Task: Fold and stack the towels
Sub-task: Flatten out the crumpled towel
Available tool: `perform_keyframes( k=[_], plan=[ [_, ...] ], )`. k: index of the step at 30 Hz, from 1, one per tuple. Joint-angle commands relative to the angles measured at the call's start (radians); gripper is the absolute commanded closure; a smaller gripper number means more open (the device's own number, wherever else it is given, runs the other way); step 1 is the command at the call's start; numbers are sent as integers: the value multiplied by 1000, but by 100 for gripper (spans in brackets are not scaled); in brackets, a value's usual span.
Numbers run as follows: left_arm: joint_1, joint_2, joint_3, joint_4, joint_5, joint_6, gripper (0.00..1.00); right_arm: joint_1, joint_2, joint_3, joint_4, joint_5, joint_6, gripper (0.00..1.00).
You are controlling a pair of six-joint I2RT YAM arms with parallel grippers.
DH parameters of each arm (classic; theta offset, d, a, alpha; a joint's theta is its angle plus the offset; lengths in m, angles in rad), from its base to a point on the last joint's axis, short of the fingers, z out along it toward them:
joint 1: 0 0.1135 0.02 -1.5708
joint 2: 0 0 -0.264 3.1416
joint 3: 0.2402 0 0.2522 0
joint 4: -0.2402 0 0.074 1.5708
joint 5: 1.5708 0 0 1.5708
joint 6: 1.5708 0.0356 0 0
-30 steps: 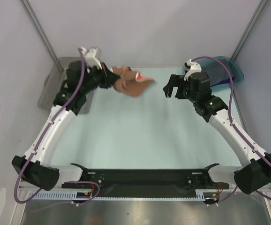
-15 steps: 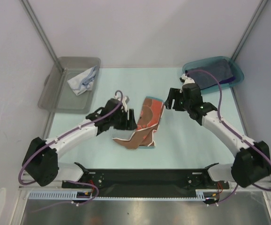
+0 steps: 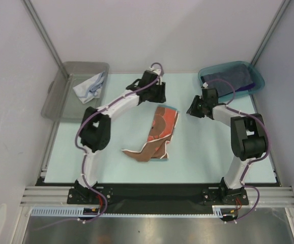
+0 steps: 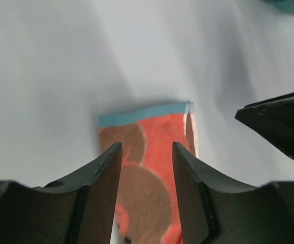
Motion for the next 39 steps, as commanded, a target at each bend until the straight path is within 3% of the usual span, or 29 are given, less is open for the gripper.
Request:
perform_keyframes(
  k=[1,5,10,14,21,22,24,26,27,31,32,35,36,39],
  plan=[
    [-84,115,202,-93,-94,98,51,-19,-12,11,82,-72,29,69],
    [-151,250,389,-147,-189,125,50,-36,-42,-70,161,-83,58,68],
    [-217,340,422,-137,-310,132,45,-39,-61,-112,178,-93,64,67],
    [-224,384,439,-176,-401,100,50,-45,-84,-138,178,-89,69,67],
    [-224,439,434,-125,-333,103,50,-48,-98,-165,192,-92,69,67],
    [-224,445,432,-125,-324,100,53,-48,-98,-167,191,-92,64,67],
    [-224,454,440,-153,-319,92,77,-48,-93,-168,207,-113,55,64],
    [-224,436,419,-174,-327,79,93,-46,-69,-158,224,-141,46,61],
    [-224,390,402,-174,-330,74,97,-39,-56,-149,221,-144,46,60],
    [-219,226,276,-124,-318,43,97,-14,1,-78,211,-147,58,57],
    [-208,198,230,-101,-303,34,88,-5,14,-52,209,-147,67,56],
    [-172,132,180,-79,-217,0,80,35,56,-14,206,-135,87,49],
    [-162,126,170,-76,-195,-6,80,43,62,-9,201,-120,96,49],
    [-132,121,143,-72,-120,-15,96,59,88,-15,223,-106,133,49]
  ],
)
